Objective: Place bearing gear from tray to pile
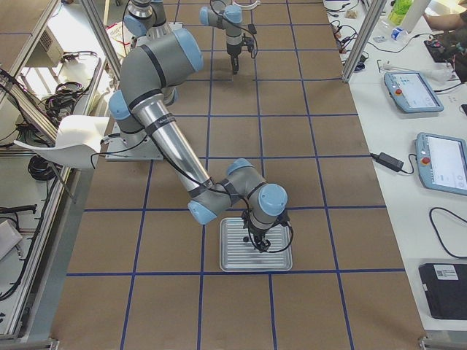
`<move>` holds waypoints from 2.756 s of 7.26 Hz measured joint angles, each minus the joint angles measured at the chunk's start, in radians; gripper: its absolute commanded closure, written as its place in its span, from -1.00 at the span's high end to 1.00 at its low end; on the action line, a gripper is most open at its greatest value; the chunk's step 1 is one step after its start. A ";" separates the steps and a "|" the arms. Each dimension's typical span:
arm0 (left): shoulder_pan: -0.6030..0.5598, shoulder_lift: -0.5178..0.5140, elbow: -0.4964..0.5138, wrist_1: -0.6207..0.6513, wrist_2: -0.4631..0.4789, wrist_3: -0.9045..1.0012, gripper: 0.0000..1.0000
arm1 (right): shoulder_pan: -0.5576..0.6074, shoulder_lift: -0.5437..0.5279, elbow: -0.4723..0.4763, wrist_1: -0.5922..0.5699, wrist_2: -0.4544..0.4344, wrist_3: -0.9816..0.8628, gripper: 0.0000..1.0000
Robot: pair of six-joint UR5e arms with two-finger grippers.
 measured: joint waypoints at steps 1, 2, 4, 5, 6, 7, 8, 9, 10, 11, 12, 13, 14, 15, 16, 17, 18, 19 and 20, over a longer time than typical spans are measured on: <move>0.002 0.003 0.002 0.015 0.001 0.003 -1.00 | 0.000 0.007 0.000 -0.002 -0.004 0.006 0.43; 0.010 0.013 0.006 0.036 0.003 0.012 -1.00 | 0.000 0.011 0.002 -0.003 -0.010 0.009 0.42; 0.097 0.050 0.029 -0.002 0.000 0.088 -1.00 | 0.000 0.015 0.007 -0.003 -0.037 0.027 0.30; 0.166 0.068 0.032 -0.040 0.000 0.171 -1.00 | 0.000 0.015 0.008 -0.001 -0.052 0.034 0.25; 0.236 0.084 0.028 -0.075 0.002 0.261 -1.00 | 0.000 0.017 0.010 0.001 -0.059 0.037 0.24; 0.311 0.100 0.022 -0.113 0.008 0.366 -1.00 | 0.000 0.021 0.013 0.002 -0.061 0.038 0.24; 0.393 0.121 0.007 -0.145 0.021 0.491 -1.00 | 0.000 0.024 0.015 0.002 -0.062 0.039 0.22; 0.471 0.143 -0.019 -0.159 0.036 0.610 -1.00 | 0.000 0.025 0.015 0.002 -0.062 0.039 0.08; 0.546 0.163 -0.044 -0.163 0.043 0.720 -1.00 | 0.000 0.025 0.016 0.002 -0.062 0.039 -0.09; 0.612 0.177 -0.058 -0.165 0.046 0.821 -1.00 | 0.000 0.024 0.016 0.003 -0.063 0.040 -0.22; 0.667 0.186 -0.065 -0.166 0.047 0.913 -1.00 | 0.000 0.023 0.015 0.003 -0.063 0.039 -0.43; 0.714 0.184 -0.067 -0.166 0.047 0.984 -1.00 | 0.000 0.023 0.015 0.004 -0.063 0.039 -0.76; 0.758 0.176 -0.068 -0.165 0.045 1.035 -1.00 | 0.000 0.022 0.015 0.005 -0.063 0.040 -1.00; 0.786 0.170 -0.071 -0.164 0.043 1.068 -1.00 | 0.000 0.021 0.014 0.007 -0.063 0.040 -1.00; 0.798 0.164 -0.074 -0.160 0.043 1.084 -1.00 | 0.000 0.018 0.013 0.009 -0.065 0.041 -1.00; 0.805 0.155 -0.076 -0.155 0.044 1.091 -1.00 | 0.000 0.012 0.009 0.012 -0.070 0.045 -1.00; 0.807 0.146 -0.077 -0.153 0.046 1.095 0.98 | 0.001 -0.003 0.005 0.018 -0.074 0.066 -1.00; 0.808 0.141 -0.078 -0.152 0.048 1.097 1.00 | 0.004 -0.027 0.006 0.044 -0.071 0.118 -1.00; 0.808 0.138 -0.077 -0.153 0.049 1.097 1.00 | 0.008 -0.060 0.008 0.098 -0.043 0.208 -1.00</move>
